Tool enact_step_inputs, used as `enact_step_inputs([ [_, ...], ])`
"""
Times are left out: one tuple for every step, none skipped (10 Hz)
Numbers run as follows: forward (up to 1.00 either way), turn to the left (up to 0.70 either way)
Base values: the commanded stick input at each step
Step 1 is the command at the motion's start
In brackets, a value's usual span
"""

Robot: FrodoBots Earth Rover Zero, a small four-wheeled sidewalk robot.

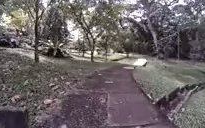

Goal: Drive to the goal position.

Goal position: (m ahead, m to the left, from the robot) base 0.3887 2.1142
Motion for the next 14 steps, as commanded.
enact_step_inputs([
  [0.5,0.0],
  [0.5,0.0],
  [0.5,0.0],
  [0.5,0.0],
  [0.5,0.0],
  [0.5,0.0],
  [0.5,-0.13],
  [0.5,-0.42],
  [0.5,-0.29],
  [0.5,-0.09],
  [0.5,-0.36],
  [0.5,-0.11],
  [0.5,0.0],
  [0.5,0.0],
])
